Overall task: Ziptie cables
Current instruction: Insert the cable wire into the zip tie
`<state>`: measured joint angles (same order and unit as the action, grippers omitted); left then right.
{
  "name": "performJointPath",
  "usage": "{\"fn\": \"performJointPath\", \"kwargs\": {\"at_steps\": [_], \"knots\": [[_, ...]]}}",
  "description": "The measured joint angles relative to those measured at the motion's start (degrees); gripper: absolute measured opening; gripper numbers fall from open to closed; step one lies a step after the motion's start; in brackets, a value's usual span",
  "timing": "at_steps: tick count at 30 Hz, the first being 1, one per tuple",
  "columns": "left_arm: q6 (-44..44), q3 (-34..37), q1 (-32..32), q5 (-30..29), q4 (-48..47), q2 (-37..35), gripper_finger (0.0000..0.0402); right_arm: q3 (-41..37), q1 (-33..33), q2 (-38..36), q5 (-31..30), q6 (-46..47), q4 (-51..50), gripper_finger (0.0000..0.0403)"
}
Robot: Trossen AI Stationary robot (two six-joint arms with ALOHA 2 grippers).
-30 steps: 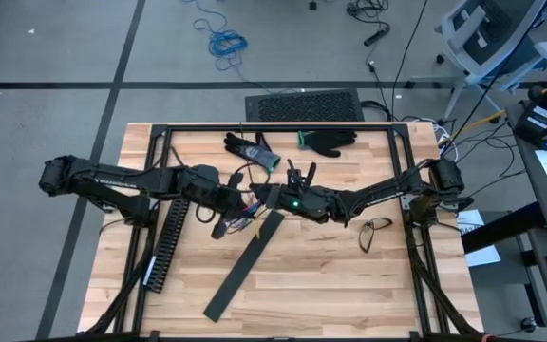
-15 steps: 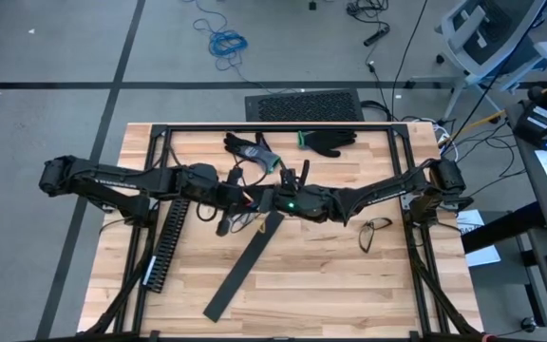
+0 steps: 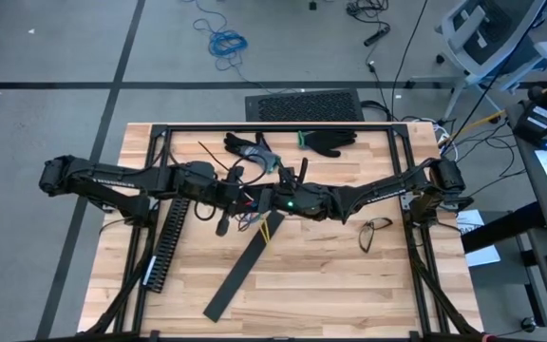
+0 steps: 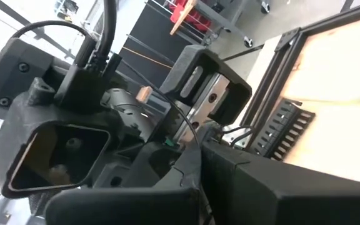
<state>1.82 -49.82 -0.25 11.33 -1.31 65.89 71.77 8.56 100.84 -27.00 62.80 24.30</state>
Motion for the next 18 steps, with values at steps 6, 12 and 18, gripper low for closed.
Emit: {"fn": "performJointPath", "kwargs": {"at_steps": [6,12,18], "knots": [[-2.4,-0.1,0.0,0.0,-1.9,-0.2,0.0017,0.0,0.0,0.1,0.2,0.4,-0.4,0.0],[-7.6,-0.1,0.1,0.1,-2.8,-0.2,0.0081,0.0,0.0,0.1,0.8,0.5,-0.4,0.0],[-11.7,-0.2,0.1,1.0,-4.1,-0.3,0.0161,-0.1,-0.1,0.1,0.8,1.1,-0.5,0.0]]}}
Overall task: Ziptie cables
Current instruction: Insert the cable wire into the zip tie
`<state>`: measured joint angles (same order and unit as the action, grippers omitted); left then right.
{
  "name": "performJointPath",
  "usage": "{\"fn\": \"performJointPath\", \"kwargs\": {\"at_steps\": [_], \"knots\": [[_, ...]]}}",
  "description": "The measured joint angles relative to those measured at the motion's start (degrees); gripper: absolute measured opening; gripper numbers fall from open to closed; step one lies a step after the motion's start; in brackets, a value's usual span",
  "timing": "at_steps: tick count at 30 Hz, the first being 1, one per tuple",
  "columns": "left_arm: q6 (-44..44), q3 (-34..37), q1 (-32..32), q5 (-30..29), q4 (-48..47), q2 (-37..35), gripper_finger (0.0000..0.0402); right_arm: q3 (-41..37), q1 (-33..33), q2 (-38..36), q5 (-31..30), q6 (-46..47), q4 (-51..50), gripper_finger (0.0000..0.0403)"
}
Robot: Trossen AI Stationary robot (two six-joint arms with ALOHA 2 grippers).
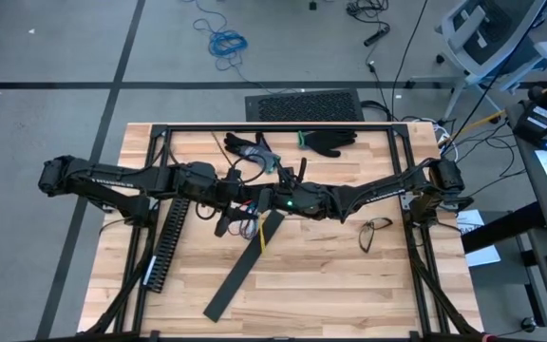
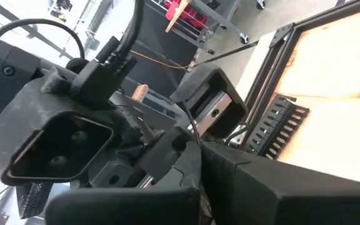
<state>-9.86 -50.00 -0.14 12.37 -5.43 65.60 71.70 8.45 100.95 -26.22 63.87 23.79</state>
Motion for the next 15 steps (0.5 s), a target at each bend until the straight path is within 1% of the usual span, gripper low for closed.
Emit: {"fn": "performJointPath", "kwargs": {"at_steps": [4,8,11,15], "knots": [[-0.2,0.0,0.0,1.3,-2.9,0.0,0.0198,0.0,0.0,0.1,0.3,1.1,-0.3,0.0],[-0.3,0.0,0.3,1.2,-5.3,0.0,0.0222,0.0,0.4,0.0,1.8,1.5,0.7,0.0],[-0.3,0.0,0.3,0.8,-5.6,-0.1,0.0231,0.0,0.4,0.0,1.5,1.5,0.7,0.0],[-0.4,0.0,1.0,0.6,-8.0,-0.1,0.0233,0.0,0.3,0.0,1.1,1.5,0.6,0.0]]}}
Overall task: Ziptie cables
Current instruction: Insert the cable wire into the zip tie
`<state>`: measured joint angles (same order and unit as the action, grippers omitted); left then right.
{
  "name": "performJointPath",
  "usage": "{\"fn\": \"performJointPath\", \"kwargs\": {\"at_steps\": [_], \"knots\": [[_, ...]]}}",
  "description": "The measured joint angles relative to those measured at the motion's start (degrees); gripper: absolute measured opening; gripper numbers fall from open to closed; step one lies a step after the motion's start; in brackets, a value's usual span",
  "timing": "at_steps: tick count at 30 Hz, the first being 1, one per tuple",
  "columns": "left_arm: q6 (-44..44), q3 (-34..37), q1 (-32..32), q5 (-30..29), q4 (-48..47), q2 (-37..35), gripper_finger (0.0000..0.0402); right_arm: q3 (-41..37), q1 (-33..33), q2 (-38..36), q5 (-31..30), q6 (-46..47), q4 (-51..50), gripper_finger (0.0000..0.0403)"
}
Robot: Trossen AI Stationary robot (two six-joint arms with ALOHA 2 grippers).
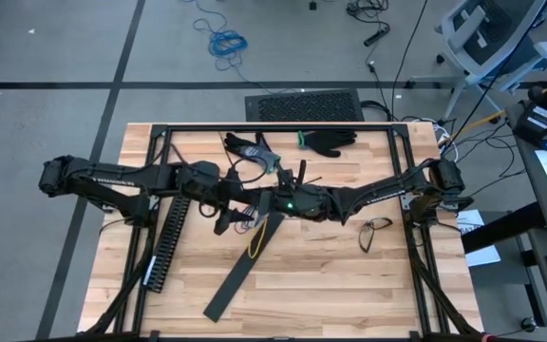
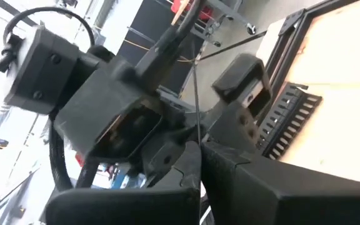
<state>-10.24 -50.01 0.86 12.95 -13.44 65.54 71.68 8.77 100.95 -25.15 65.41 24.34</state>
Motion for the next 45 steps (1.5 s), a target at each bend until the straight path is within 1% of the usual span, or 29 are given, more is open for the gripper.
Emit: {"fn": "performJointPath", "kwargs": {"at_steps": [4,7,11,16,18,21,24,27,29,32,37,40,42,45], "knots": [[0.0,-0.8,-0.1,0.0,-6.1,-0.3,0.0233,0.0,0.0,0.0,0.0,0.0,-0.3,0.0],[0.0,-0.9,-0.1,0.3,-9.8,-1.0,0.0233,0.0,0.0,0.0,-0.1,0.0,-2.4,0.0],[0.1,-0.9,-0.1,0.3,-14.6,-2.1,0.0233,0.0,0.0,0.0,-0.1,0.4,-10.2,0.0],[0.1,-0.9,0.0,-0.5,-17.2,-3.6,0.0233,0.0,-0.8,0.0,0.1,-0.1,-20.4,0.0],[0.6,-0.9,0.0,-1.8,-19.4,-4.5,0.0233,0.0,-1.6,0.1,0.7,-0.6,-25.1,0.0],[2.0,-0.9,0.0,-4.7,-21.0,-5.6,0.0233,0.1,-2.5,2.3,3.5,-1.3,-29.8,0.0],[2.1,-0.9,0.0,-7.7,-21.3,-6.5,0.0233,0.0,-3.2,7.1,6.3,-1.4,-29.7,0.0],[2.1,-0.9,0.0,-9.9,-21.5,-7.0,0.0233,0.0,-4.2,12.5,8.5,0.3,-27.3,0.0],[2.1,-0.9,0.0,-10.2,-21.9,-7.1,0.0233,0.0,-5.3,16.3,10.2,1.4,-25.8,0.0],[1.7,-0.9,0.0,-10.2,-21.8,-7.2,0.0233,0.2,-6.6,20.3,11.3,2.9,-22.9,0.0],[1.7,-0.9,-0.1,-10.3,-21.8,-7.2,0.0233,0.4,-8.4,22.8,12.8,2.8,-22.0,0.0],[1.7,-0.9,-0.1,-10.5,-21.8,-7.2,0.0233,0.3,-9.1,22.8,14.8,-0.6,-21.3,0.0006],[1.7,-0.9,-0.1,-10.5,-21.8,-7.2,0.0233,0.2,-9.3,22.8,15.3,-4.6,-20.4,0.002],[1.7,-0.9,-0.1,-11.8,-21.8,-7.2,0.0233,0.1,-9.3,22.9,15.8,-10.4,-17.0,0.0054]]}}
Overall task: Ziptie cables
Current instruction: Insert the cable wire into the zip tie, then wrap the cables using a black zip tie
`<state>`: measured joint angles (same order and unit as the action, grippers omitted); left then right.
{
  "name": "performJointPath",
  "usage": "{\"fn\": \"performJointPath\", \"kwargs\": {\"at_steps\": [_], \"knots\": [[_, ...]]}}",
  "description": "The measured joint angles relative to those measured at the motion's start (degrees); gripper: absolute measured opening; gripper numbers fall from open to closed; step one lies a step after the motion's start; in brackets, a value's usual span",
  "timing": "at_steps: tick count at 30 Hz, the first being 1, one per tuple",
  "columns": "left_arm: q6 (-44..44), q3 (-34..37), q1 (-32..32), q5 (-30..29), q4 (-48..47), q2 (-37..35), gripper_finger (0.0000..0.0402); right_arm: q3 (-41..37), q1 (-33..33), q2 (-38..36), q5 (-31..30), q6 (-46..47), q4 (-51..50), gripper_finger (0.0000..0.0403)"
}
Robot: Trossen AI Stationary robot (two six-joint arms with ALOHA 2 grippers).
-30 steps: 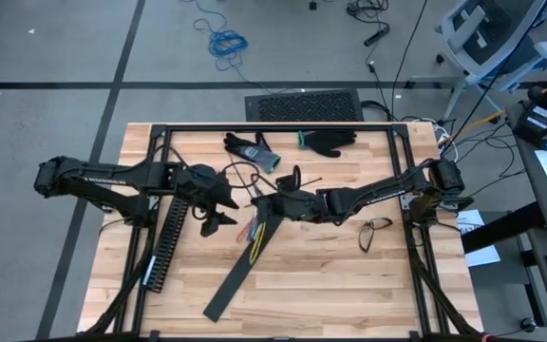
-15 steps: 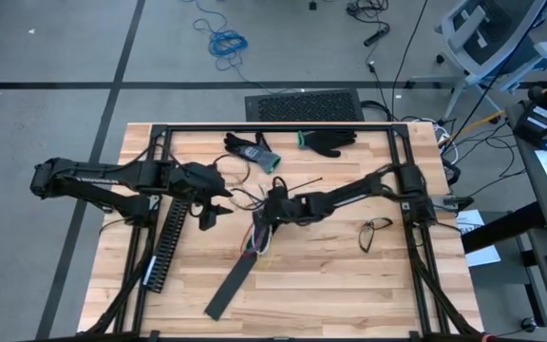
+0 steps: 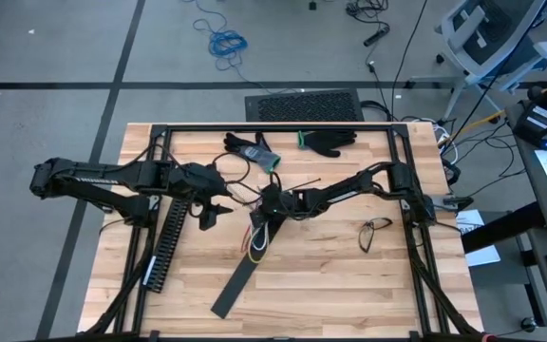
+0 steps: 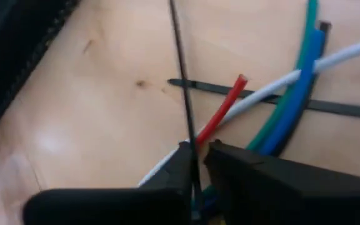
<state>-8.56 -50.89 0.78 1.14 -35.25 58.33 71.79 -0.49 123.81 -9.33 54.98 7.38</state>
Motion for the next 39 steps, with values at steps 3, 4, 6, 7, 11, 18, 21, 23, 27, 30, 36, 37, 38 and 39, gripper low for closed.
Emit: {"fn": "performJointPath", "kwargs": {"at_steps": [3,4,6,7,11,18,21,23,27,30,36,37,38,39], "knots": [[0.3,0.0,0.0,-1.0,0.0,0.0,0.0233,0.0,-0.1,0.2,0.3,-2.8,3.6,0.0097],[0.3,0.0,0.0,-1.4,0.0,0.0,0.0233,-0.1,-0.1,-0.2,0.4,-3.2,4.1,0.0112],[0.3,0.0,0.0,-1.6,0.0,0.0,0.0233,-0.1,-0.3,-1.0,0.4,-4.7,4.2,0.0142],[0.3,0.0,0.0,-1.7,0.1,0.0,0.0233,-0.3,-0.7,-1.9,0.6,-6.0,3.7,0.0155],[0.4,0.0,0.0,-1.7,0.0,0.0,0.0233,-0.1,-3.7,-7.4,0.6,-16.4,2.0,0.0203],[1.9,0.4,0.0,-1.7,0.8,0.0,0.0233,-0.1,-12.8,-23.9,0.1,-31.7,-22.8,0.0226],[1.7,2.3,0.0,-1.7,4.7,0.0,0.0233,0.0,-13.9,-31.4,0.5,-34.3,-37.5,0.0218],[1.2,3.7,0.0,-1.7,8.7,0.3,0.0233,0.0,-13.5,-35.4,0.8,-32.7,-50.4,0.0211],[-4.2,7.1,0.0,0.0,17.0,1.8,0.0233,-2.8,-9.2,-41.7,4.5,-21.7,-69.8,0.0202],[-7.3,9.1,0.0,2.6,24.0,4.6,0.0233,-9.8,-2.0,-46.5,9.6,-9.0,-65.4,0.0201],[-17.5,9.8,-1.5,5.8,36.2,15.0,0.0233,-27.5,11.4,-48.2,3.4,21.1,-22.7,0.0201],[-18.8,9.8,-2.1,6.0,39.3,17.1,0.0233,-29.5,12.4,-46.9,1.1,24.1,-15.5,0.0201],[-19.9,9.7,-2.8,6.1,42.3,19.1,0.0233,-30.7,12.9,-45.2,-0.6,26.4,-9.9,0.0201],[-21.0,9.4,-3.6,6.2,43.7,21.0,0.0233,-31.4,13.1,-43.5,-1.2,27.4,-6.5,0.0201]]}}
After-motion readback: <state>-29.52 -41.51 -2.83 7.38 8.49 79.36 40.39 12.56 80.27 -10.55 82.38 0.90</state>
